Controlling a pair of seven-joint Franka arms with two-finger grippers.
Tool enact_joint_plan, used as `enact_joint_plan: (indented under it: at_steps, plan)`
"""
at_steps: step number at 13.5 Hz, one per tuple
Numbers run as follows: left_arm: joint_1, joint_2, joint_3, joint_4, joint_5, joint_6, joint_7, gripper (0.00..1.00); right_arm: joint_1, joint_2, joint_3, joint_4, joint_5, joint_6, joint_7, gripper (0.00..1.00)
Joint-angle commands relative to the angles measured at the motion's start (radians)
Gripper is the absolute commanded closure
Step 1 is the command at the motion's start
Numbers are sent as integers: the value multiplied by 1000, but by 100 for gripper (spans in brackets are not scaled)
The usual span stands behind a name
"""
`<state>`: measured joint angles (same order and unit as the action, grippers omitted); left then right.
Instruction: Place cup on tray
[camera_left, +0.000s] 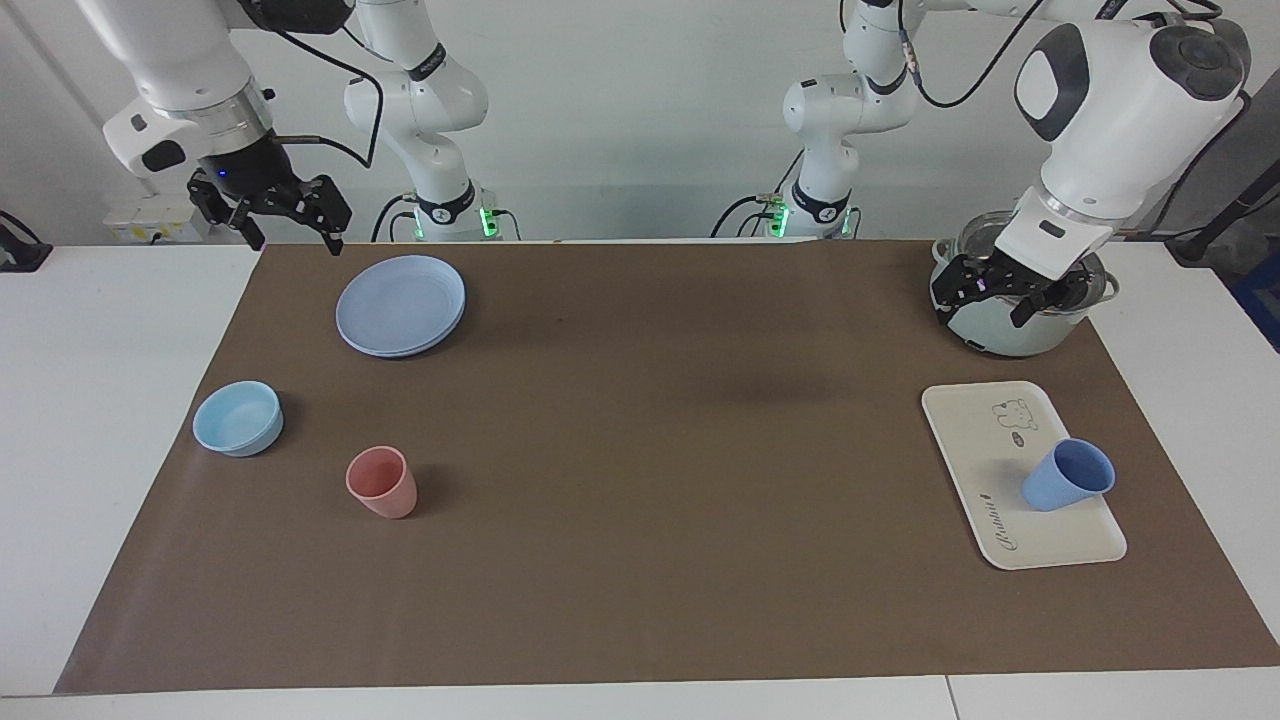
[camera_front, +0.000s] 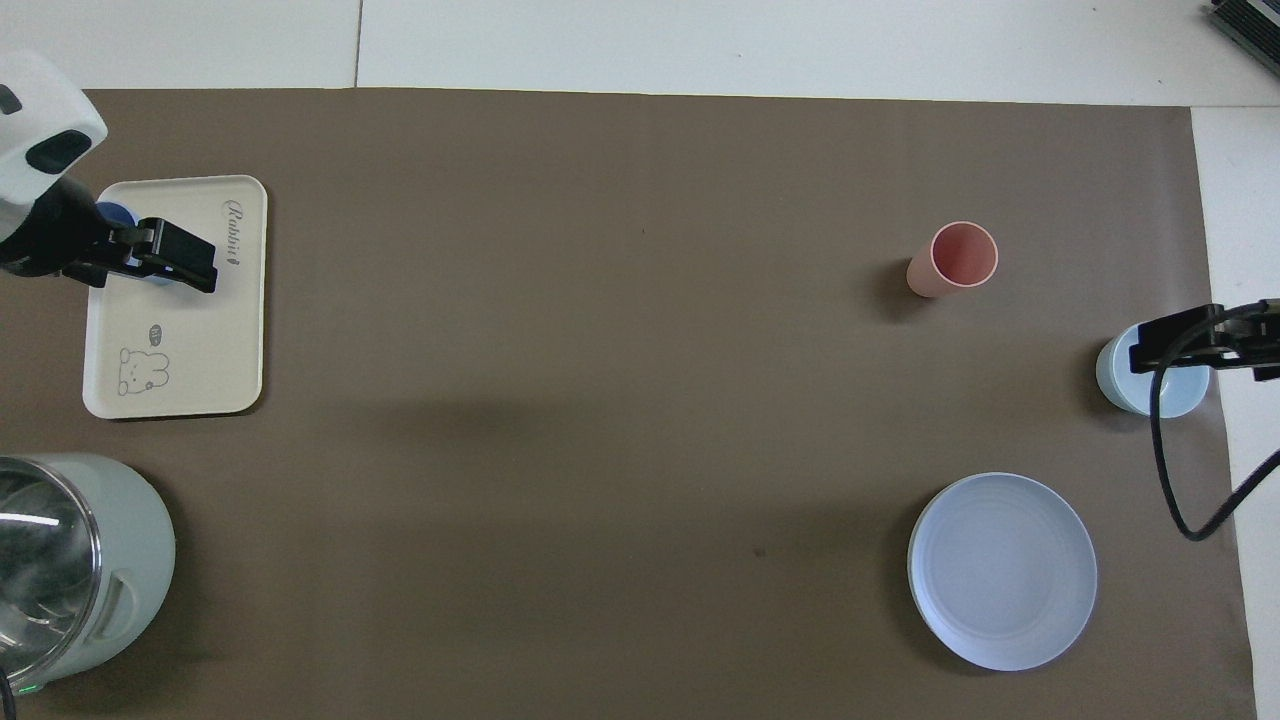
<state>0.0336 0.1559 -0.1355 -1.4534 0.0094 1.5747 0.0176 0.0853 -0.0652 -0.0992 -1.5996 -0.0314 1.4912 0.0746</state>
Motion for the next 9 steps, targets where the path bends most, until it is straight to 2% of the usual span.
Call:
enact_joint_plan:
  at_steps: [1,9]
  plan:
    - [-6,-38,7,-50,-14,28,-10,0,-7,-5,7,-7,-1,-8,-12,0]
    - [-9,-78,5,-130,-14,59,7,0,-7,-5,7,-5,-1,-9,-13,0]
